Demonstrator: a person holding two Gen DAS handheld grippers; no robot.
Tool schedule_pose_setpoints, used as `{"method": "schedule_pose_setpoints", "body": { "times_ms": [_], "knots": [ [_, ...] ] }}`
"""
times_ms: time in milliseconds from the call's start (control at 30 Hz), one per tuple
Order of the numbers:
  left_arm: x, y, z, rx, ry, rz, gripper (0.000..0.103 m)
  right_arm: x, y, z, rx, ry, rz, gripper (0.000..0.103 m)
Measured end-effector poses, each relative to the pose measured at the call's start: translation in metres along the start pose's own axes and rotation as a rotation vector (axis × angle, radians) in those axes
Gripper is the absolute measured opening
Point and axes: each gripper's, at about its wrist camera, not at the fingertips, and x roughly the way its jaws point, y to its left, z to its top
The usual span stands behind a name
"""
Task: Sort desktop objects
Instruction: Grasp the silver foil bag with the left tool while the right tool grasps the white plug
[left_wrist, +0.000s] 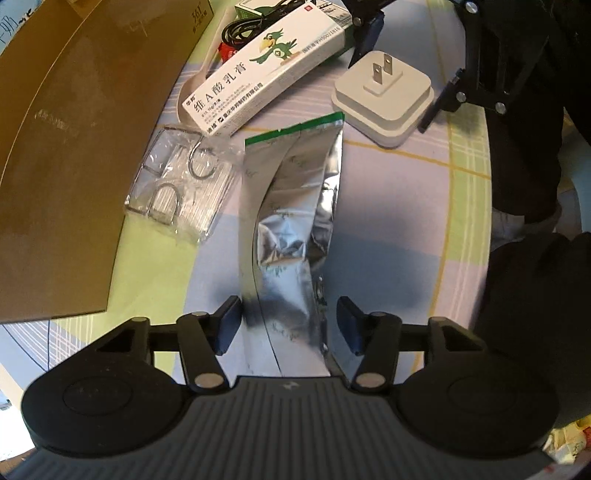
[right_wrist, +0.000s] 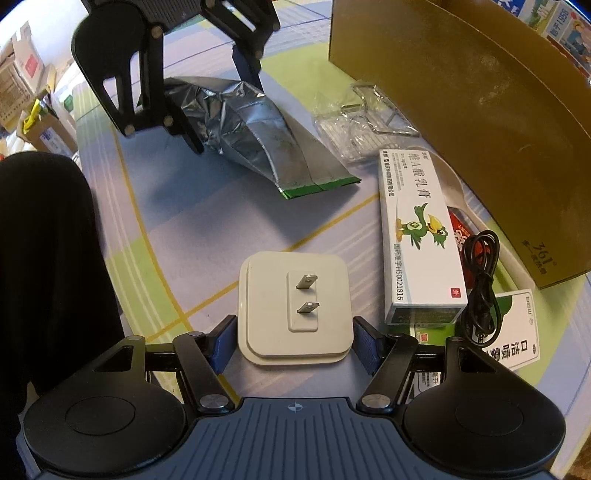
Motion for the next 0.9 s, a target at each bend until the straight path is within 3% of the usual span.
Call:
{"method": "schedule_pose_setpoints", "body": {
  "times_ms": [333,433,667,900],
  "knots": [
    [0.018,0.007,0.008,-0.067,-0.020,-0.030,0.054,0.009,-0.016,0.006,0.061,-0.036,0.023,0.064],
    [0.017,0.008,0.004,-0.094,-0.030,-0.033,0.046,0.011,-0.017,0.010,0.078,-0.041,0.037,0.068],
    [0.018,0.004,-0.006,-0.136,-0.036,-0.033,0.042,0.014,-0.017,0.016,0.072,-0.039,0.029,0.071],
    [0.023,0.003,-0.010,-0.216,-0.044,-0.025,0.047,0.012,-0.010,0.014,0.083,-0.043,0.008,0.062]
  ]
}}
